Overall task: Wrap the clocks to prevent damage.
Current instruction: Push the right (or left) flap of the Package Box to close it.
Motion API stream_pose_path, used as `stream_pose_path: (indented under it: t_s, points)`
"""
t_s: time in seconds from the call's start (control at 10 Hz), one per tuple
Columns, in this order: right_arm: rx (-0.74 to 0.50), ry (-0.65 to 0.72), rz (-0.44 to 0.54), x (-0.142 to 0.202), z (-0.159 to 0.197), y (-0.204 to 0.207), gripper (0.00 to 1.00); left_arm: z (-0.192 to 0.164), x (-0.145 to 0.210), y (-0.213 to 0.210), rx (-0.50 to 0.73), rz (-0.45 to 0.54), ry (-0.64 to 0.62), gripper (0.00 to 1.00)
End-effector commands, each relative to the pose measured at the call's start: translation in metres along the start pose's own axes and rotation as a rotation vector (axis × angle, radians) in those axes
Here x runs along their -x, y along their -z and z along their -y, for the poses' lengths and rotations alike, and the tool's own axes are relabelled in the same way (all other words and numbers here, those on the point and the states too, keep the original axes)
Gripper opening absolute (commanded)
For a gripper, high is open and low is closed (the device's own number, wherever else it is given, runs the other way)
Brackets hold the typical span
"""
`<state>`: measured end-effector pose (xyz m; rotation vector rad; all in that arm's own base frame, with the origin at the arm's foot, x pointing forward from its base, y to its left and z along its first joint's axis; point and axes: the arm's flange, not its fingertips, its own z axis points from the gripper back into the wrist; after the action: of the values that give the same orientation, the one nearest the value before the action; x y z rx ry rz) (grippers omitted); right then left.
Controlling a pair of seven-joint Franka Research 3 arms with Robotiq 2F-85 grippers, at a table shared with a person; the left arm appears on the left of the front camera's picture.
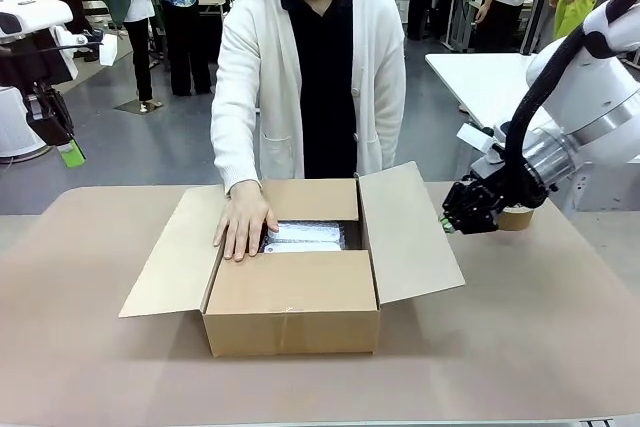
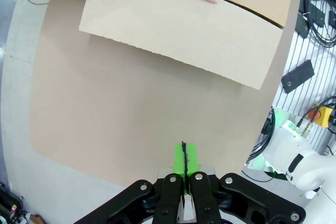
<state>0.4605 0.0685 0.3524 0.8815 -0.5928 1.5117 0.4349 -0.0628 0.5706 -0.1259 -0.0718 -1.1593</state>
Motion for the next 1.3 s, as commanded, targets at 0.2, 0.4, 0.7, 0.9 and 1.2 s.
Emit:
stream_pose_path:
  t_s: [0.2,0.4,0.7,0.9,1.2]
  points:
    - [-0.136,-0.029,0.291,-0.009,0.003,0.022,0.01,-0.001,0.001,-0.002,-0.002,0.003,-0.002,0.00]
    - [-0.133,-0.078,0.329,-0.023,0.002,0.037,0.01,-0.001,0.001,-0.002,-0.002,0.003,-0.002,0.00]
    - [-0.145,-0.079,0.321,-0.031,0.016,0.069,0.01,-0.001,0.001,-0.002,-0.002,0.003,-0.002,0.00]
    - [-0.147,-0.064,0.323,-0.026,0.026,0.087,0.01,-0.001,0.001,-0.002,-0.002,0.003,-0.002,0.00]
    - [-0.107,-0.068,0.300,-0.028,0.044,0.100,0.01,-0.001,0.001,-0.002,-0.002,0.003,-0.002,0.00]
